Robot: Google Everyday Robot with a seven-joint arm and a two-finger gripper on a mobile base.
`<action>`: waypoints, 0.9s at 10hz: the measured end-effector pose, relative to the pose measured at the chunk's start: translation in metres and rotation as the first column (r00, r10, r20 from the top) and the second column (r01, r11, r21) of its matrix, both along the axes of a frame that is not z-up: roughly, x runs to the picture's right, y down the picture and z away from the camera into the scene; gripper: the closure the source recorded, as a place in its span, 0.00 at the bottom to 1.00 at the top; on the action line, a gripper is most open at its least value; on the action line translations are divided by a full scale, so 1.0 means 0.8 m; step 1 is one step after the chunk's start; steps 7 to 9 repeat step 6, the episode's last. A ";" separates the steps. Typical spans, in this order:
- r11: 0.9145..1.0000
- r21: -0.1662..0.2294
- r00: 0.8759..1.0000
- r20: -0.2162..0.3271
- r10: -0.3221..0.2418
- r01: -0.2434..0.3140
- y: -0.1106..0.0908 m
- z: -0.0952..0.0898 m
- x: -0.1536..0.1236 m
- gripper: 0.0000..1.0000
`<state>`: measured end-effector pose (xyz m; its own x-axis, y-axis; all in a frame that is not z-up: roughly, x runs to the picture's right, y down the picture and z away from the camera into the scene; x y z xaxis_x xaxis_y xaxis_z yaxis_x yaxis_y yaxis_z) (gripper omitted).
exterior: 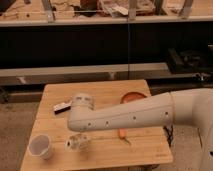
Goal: Knock the bottle over
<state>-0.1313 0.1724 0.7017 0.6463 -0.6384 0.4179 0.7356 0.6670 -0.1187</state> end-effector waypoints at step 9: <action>0.999 -0.006 0.998 0.058 -0.039 0.040 0.008 -0.003 -0.037 1.00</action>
